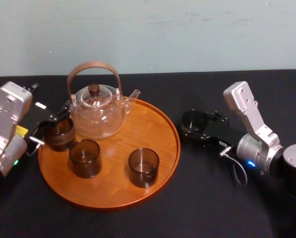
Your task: Pick up the glass from the table and place it on the tray.
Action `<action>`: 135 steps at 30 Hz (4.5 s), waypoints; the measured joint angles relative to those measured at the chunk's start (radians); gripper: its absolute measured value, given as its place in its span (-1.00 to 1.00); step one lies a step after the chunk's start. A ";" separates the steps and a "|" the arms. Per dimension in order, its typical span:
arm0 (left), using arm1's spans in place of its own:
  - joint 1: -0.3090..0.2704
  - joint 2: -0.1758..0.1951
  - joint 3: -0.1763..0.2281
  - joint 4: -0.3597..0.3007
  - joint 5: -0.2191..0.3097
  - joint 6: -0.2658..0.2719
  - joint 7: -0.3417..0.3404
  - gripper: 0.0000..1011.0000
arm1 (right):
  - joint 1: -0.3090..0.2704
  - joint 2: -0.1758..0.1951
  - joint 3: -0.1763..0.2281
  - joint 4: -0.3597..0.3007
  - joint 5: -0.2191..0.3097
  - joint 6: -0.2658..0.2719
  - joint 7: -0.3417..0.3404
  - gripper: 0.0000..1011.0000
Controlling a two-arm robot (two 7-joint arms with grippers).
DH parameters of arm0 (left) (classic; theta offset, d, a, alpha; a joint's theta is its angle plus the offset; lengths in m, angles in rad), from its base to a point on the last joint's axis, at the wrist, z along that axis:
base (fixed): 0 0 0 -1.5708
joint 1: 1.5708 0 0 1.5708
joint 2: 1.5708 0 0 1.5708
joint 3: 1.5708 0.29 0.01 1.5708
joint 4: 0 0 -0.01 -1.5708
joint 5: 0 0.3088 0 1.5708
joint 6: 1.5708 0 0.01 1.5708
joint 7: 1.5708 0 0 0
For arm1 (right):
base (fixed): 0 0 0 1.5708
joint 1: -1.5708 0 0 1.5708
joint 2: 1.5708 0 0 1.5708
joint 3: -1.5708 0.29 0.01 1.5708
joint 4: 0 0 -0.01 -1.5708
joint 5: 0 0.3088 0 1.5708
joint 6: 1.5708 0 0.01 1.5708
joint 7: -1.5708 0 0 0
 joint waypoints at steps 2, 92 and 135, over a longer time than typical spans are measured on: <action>0.000 0.000 0.000 0.000 0.000 0.000 0.000 0.98 | -0.004 0.005 0.003 -0.012 0.002 -0.001 0.001 0.79; 0.000 0.000 0.000 0.000 0.000 0.000 0.000 0.98 | 0.078 -0.075 -0.136 0.030 -0.108 -0.036 0.032 0.86; 0.000 0.000 0.000 0.000 0.000 0.000 0.000 0.98 | -0.092 0.049 0.033 -0.228 0.000 -0.093 -0.007 0.98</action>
